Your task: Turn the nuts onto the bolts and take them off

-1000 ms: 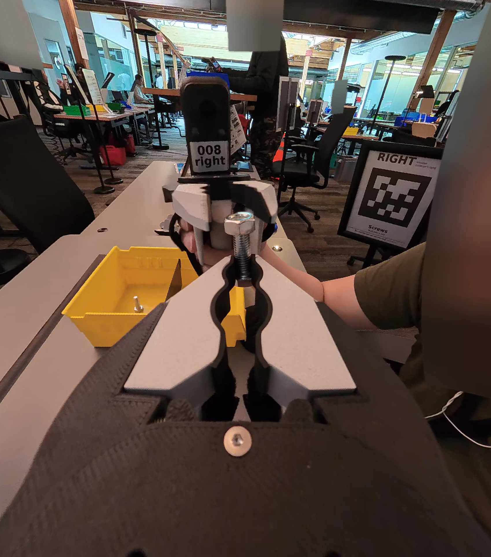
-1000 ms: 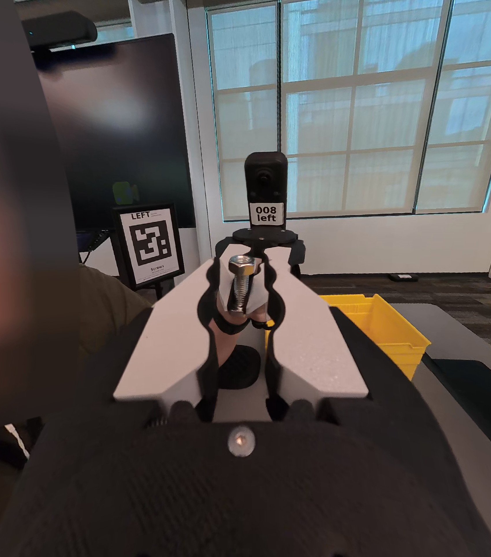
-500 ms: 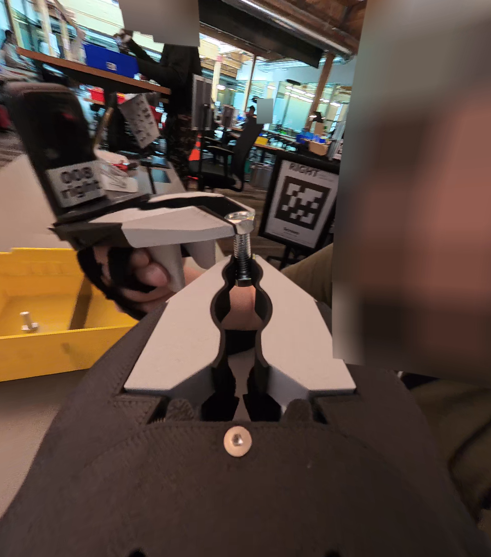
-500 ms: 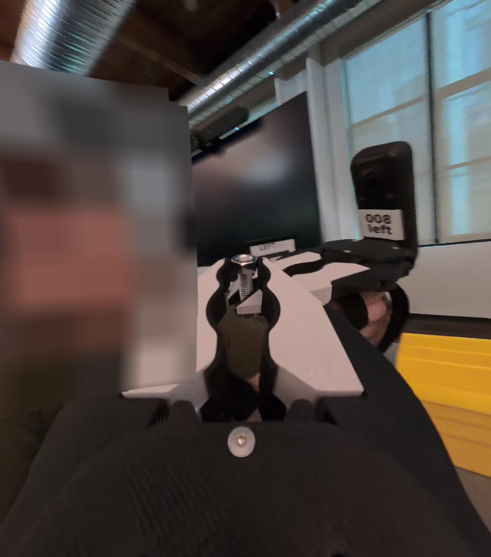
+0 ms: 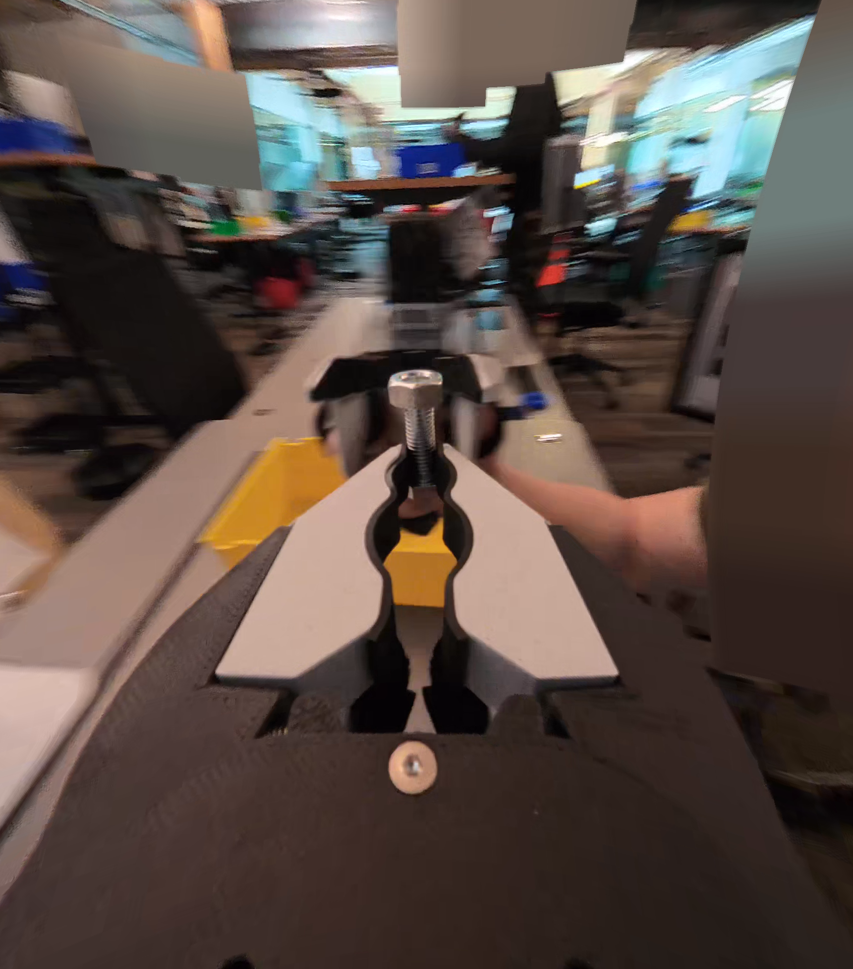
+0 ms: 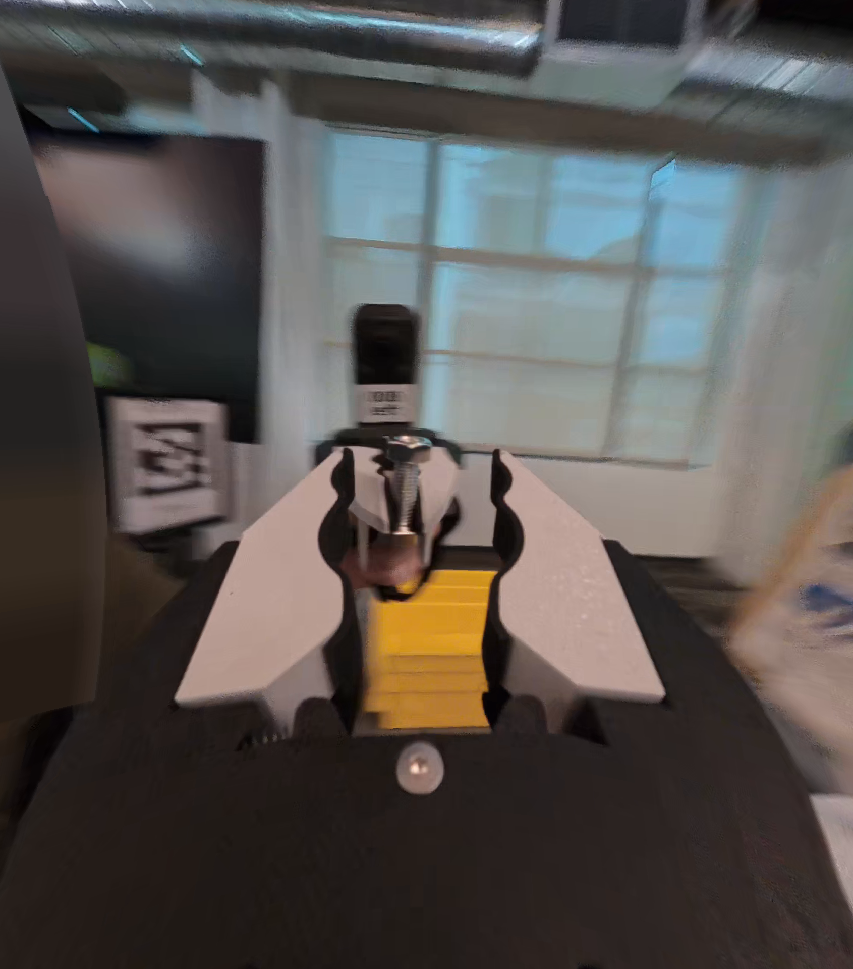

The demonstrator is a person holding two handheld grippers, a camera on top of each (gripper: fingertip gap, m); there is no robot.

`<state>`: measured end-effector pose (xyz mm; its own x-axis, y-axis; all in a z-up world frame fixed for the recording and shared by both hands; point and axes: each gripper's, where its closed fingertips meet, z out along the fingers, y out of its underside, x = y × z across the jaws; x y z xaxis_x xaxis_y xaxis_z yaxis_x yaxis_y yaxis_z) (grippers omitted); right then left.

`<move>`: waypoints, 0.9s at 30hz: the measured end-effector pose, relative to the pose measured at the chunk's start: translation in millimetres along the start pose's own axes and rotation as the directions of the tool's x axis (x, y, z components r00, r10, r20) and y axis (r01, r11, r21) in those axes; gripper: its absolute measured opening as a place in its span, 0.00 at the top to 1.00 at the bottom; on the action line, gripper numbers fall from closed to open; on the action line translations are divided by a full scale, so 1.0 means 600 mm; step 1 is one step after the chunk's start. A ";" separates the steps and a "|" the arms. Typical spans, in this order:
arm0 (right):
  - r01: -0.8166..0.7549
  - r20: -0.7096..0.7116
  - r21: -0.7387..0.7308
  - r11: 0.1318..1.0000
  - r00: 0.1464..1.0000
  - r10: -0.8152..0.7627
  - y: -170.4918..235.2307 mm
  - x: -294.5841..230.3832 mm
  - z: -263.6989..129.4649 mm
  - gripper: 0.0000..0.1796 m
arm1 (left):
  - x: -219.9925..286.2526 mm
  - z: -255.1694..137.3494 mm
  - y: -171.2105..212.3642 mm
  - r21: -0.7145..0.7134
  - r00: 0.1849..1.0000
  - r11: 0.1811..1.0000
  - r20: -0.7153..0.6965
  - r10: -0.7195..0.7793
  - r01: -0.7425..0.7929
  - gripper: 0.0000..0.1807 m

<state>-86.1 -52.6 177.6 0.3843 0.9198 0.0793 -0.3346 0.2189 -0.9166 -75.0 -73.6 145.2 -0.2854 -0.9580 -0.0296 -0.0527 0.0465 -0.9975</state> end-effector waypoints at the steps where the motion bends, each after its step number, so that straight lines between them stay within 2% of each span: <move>1: 0.139 -0.088 -0.006 0.990 0.986 -0.139 -0.004 0.005 -0.001 0.72 | -0.024 -0.005 0.001 -0.020 0.989 0.997 0.127 0.078 -0.076 0.96; 3: 0.320 -0.209 -0.069 0.945 0.921 -0.327 -0.006 0.005 0.005 0.73 | -0.051 -0.014 -0.002 -0.071 0.928 0.976 0.303 0.216 -0.204 0.96; 5: 0.370 -0.272 -0.112 0.922 0.881 -0.387 -0.004 0.002 0.016 0.74 | -0.056 -0.016 -0.009 -0.094 0.876 0.957 0.384 0.291 -0.276 0.96; 8: 0.363 -0.346 -0.126 0.923 0.856 -0.384 -0.004 0.003 0.022 0.79 | -0.053 -0.012 -0.012 -0.118 0.836 0.937 0.425 0.348 -0.330 0.96; 13: 0.330 -0.380 -0.135 0.934 0.854 -0.356 -0.003 0.008 0.020 0.91 | -0.052 -0.009 -0.012 -0.136 0.807 0.922 0.450 0.383 -0.363 0.96; 16: 0.321 -0.343 -0.120 0.939 0.874 -0.343 -0.006 0.003 0.018 0.92 | -0.046 -0.005 -0.013 -0.126 0.818 0.924 0.431 0.380 -0.362 0.96; 19: 0.276 -0.211 -0.100 0.956 0.933 -0.291 -0.010 -0.016 0.018 0.91 | -0.032 -0.004 -0.015 -0.110 0.836 0.916 0.377 0.398 -0.387 0.96; 22: 0.184 0.031 -0.068 0.981 0.983 -0.182 -0.015 -0.055 0.008 0.92 | 0.010 0.006 -0.014 -0.047 0.922 0.943 0.200 0.331 -0.329 0.96; 25: 0.012 0.282 -0.049 0.999 0.959 0.003 -0.018 -0.095 -0.008 0.91 | 0.058 0.018 0.003 -0.047 0.973 0.972 -0.039 0.229 -0.231 0.96; 27: -0.106 0.403 -0.010 0.994 0.910 0.101 -0.027 -0.108 -0.020 0.92 | 0.071 0.027 0.021 -0.082 0.976 0.978 -0.128 0.178 -0.189 0.96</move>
<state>-95.1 -119.4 182.5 -0.0311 0.9900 0.1376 -0.3643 0.1170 -0.9239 -72.4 -118.6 130.3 -0.4101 -0.8903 -0.1981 -0.0764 0.2500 -0.9652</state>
